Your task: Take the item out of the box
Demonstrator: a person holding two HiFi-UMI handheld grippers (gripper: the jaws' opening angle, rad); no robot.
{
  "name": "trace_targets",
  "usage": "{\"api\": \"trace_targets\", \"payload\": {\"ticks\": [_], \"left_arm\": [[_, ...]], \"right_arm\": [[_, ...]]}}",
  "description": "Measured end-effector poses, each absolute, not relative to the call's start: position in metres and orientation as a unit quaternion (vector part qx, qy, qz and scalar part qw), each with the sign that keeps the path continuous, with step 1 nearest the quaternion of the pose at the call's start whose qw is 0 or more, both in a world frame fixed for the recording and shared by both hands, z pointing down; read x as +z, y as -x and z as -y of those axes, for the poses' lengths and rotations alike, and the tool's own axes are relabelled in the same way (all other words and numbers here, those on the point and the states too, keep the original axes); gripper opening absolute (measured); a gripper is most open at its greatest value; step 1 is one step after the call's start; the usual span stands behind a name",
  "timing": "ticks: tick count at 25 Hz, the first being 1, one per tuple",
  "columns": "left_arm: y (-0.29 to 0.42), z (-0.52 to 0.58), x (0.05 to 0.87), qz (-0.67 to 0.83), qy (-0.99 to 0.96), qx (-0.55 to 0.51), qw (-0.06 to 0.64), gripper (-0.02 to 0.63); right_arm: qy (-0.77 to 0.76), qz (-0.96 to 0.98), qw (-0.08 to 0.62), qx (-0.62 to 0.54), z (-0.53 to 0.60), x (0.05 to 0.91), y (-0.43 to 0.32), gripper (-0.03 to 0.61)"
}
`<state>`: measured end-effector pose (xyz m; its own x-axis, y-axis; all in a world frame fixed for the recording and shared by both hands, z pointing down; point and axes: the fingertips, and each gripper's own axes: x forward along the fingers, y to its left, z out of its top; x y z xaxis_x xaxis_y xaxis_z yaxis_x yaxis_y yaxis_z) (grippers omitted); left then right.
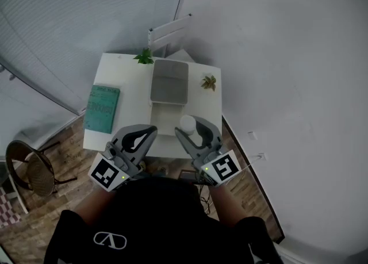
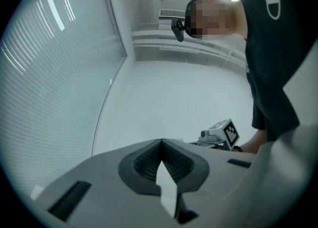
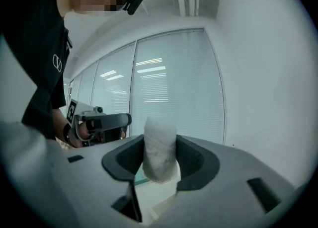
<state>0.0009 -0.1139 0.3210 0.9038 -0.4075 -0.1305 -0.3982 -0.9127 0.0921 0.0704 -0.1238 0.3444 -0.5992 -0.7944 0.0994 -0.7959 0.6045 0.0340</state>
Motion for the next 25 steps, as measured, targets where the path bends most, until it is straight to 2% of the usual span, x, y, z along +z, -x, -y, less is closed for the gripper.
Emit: {"api": "trace_targets", "payload": {"ticks": [4,13,25], "left_arm": [[-0.012,0.107,0.312,0.188,-0.979,-0.070,0.019,0.005],[-0.022,0.104,0.308,0.167,-0.984,-0.067,0.013,0.005],[-0.028,0.097,0.309,0.166,-0.984,-0.067,0.013,0.005]], "right_arm": [[-0.464,0.886,0.014,0.009,0.107,0.333,-0.078,0.190],[-0.497,0.867,-0.016,-0.002,0.095,0.328,-0.088,0.190],[-0.500,0.866,-0.017,0.004,0.090,0.332,-0.088,0.187]]}}
